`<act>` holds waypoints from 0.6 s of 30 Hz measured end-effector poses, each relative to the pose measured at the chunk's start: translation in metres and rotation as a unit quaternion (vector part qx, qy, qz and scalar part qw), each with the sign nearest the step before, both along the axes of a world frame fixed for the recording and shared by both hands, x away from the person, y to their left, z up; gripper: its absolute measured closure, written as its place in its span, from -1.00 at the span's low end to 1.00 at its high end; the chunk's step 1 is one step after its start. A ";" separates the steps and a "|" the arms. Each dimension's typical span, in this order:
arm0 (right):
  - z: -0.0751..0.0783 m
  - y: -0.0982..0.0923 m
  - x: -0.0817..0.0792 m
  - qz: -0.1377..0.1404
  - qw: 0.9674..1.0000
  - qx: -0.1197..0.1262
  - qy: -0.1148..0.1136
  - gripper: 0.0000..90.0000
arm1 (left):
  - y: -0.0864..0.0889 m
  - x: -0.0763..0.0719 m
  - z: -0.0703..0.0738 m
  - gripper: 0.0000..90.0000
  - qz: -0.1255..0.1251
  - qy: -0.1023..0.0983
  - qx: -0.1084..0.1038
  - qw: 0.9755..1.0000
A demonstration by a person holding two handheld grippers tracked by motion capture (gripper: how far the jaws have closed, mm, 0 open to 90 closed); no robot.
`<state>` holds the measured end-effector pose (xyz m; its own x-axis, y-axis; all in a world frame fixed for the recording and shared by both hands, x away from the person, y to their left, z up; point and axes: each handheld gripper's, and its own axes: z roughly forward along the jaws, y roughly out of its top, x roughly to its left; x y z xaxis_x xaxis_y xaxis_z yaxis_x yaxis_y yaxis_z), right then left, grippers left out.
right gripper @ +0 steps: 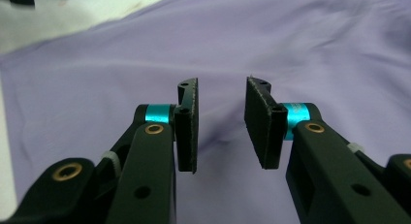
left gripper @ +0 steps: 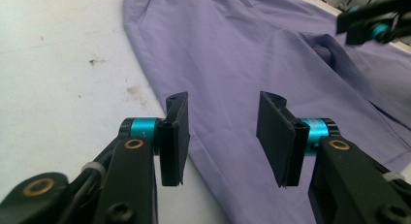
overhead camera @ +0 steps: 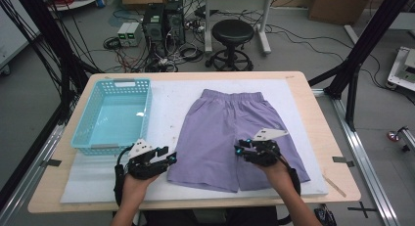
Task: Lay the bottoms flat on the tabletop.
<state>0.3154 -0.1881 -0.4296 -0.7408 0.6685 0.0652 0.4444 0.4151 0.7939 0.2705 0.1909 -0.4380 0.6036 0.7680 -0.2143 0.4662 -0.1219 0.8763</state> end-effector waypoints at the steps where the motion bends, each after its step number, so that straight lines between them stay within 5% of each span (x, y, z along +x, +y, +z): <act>1: -0.003 0.004 -0.001 0.007 1.000 -0.008 0.002 0.54 | 0.001 -0.003 0.000 0.20 0.001 -0.001 -0.003 1.000; 8: -0.025 0.016 -0.012 0.036 0.997 -0.060 0.035 0.80 | 0.004 -0.014 0.000 0.18 -0.004 -0.003 -0.011 1.000; 18: -0.023 0.009 -0.032 0.113 0.990 -0.043 0.067 0.73 | 0.001 -0.013 0.001 0.16 -0.010 -0.002 -0.013 1.000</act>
